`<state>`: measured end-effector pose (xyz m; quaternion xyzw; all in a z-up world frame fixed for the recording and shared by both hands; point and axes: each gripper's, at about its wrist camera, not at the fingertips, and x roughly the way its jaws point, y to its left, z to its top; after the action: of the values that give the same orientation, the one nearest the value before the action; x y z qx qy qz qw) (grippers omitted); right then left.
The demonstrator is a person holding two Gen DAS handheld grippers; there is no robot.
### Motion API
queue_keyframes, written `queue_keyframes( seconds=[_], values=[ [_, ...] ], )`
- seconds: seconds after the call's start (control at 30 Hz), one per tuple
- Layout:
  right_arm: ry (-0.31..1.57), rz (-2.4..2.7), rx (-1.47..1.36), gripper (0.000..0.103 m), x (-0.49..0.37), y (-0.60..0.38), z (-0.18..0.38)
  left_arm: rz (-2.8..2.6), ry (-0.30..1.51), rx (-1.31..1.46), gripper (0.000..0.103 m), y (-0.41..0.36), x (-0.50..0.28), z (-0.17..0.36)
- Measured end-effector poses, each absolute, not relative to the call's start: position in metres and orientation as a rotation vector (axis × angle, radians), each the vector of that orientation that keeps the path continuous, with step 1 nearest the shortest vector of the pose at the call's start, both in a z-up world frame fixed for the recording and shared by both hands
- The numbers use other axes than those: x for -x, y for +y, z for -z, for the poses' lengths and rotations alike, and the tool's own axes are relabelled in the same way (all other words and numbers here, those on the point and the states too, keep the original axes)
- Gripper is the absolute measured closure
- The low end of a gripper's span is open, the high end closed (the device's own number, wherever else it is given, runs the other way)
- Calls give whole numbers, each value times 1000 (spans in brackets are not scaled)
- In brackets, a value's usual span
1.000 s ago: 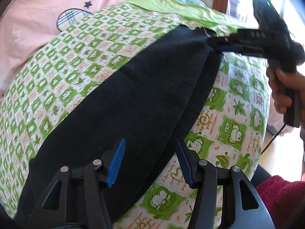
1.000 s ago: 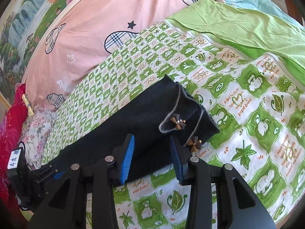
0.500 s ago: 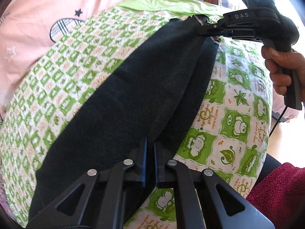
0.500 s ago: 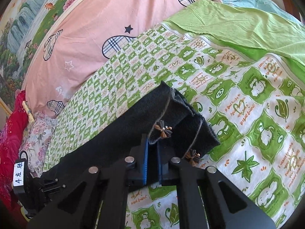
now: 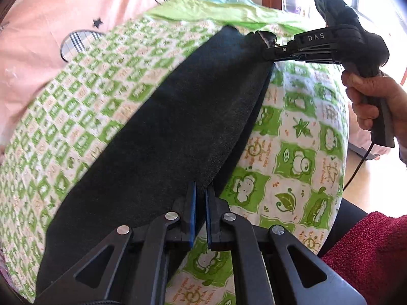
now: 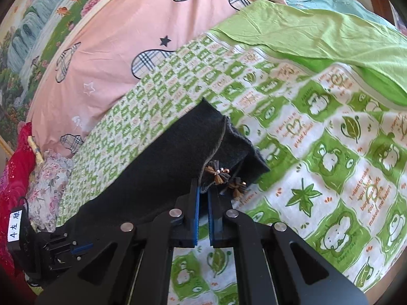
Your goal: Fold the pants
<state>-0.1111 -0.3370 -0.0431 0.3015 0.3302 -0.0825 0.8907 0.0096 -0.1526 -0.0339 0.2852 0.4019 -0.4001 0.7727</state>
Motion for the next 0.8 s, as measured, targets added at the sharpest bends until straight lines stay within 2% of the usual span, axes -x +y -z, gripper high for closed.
queue_keyframes(
  seconds=[0.07,0.13,0.2,0.27,0.3,0.33,0.37,0.43,0.57,0.63,0.73,0.77,0.8],
  values=[
    [701,180,-620,97,110,-336,46,867,890,-622,97,-154,-11,38],
    [707,180,-620,95,112,-336,46,880,919,-620,88,-154,-12,37],
    [705,178,-622,92,115,-337,44,903,922,-603,86,-152,-13,30],
    [698,193,-618,80,120,-339,41,920,910,-580,86,-151,-16,19],
    [695,195,-624,76,122,-340,41,927,909,-560,80,-151,-19,12],
    [686,190,-642,67,125,-342,40,931,910,-545,71,-152,-22,8],
    [679,188,-654,58,127,-344,40,936,906,-523,67,-153,-27,2],
    [668,191,-667,54,131,-346,40,935,908,-480,59,-159,-42,-10],
    [661,191,-727,54,133,-353,47,937,937,-410,54,-178,-72,-24],
    [657,190,-758,54,130,-357,51,952,956,-389,44,-190,-87,-27],
    [628,171,-800,54,122,-361,53,989,984,-376,41,-216,-106,-28],
    [623,164,-801,56,119,-361,53,1001,998,-377,40,-226,-111,-26],
    [621,162,-800,63,116,-361,55,1017,1014,-376,39,-236,-116,-25]
  ],
)
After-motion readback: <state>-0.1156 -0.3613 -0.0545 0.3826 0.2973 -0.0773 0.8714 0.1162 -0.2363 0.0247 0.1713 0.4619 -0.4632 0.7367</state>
